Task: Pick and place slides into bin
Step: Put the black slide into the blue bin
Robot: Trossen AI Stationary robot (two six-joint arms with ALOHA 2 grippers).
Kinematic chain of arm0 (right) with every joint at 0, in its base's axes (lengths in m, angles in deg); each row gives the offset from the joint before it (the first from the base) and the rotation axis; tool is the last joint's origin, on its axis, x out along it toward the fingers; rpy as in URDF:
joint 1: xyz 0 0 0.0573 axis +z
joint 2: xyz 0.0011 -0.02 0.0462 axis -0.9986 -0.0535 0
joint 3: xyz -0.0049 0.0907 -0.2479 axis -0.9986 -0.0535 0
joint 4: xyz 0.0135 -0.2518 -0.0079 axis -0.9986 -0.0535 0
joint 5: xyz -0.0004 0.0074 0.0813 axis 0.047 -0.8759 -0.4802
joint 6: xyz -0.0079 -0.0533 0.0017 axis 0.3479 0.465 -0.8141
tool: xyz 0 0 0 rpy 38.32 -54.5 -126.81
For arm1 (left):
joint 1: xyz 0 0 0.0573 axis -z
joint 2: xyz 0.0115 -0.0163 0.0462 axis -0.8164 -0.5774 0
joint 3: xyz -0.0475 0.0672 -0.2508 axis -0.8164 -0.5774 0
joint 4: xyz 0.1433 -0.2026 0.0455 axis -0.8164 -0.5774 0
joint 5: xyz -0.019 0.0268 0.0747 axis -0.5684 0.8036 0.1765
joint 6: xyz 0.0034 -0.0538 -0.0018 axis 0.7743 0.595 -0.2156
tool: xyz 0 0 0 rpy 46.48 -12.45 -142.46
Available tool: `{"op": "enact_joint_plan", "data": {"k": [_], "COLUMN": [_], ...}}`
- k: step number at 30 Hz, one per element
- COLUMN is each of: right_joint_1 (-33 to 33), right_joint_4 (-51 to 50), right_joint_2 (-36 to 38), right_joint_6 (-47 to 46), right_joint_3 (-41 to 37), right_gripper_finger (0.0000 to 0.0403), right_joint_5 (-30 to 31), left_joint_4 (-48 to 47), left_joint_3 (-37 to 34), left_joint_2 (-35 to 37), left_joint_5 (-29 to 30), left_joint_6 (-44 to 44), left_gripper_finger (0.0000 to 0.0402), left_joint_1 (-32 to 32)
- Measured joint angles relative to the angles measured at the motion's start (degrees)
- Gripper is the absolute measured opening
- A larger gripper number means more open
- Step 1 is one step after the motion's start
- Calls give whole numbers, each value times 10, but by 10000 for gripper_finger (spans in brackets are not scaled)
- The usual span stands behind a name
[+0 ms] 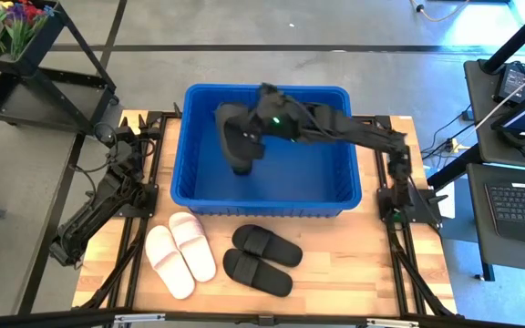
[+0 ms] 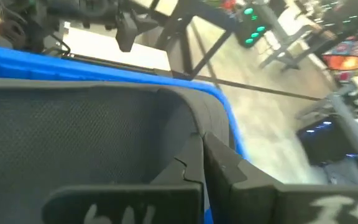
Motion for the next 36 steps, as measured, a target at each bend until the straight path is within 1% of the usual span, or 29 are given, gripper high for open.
{"op": "enact_joint_plan", "data": {"k": [2,4,9,17,23,31,36], "right_joint_1": [-21,-36,-54,-58,-59,-76,-85], "right_joint_4": [20,44,96,150,213,224,251], "right_joint_2": [-25,-50,-121,-209,-251,-290,-298], "right_joint_6": [10,19,25,75,117,112,112], "right_joint_3": [0,0,0,0,-1,-1,0], "right_gripper_finger": [2,2,2,2,2,2,2], "right_joint_5": [-29,-40,-44,-45,-35,-34,-33], "left_joint_4": [0,0,0,0,0,0,0], "left_joint_3": [0,0,0,0,0,0,0], "left_joint_2": [0,0,0,0,0,0,0], "left_joint_5": [0,0,0,0,0,0,0], "left_joint_6": [0,0,0,-1,-1,-1,-2], "left_gripper_finger": [224,224,224,224,224,224,224], "left_joint_1": [0,0,0,0,0,0,0]}}
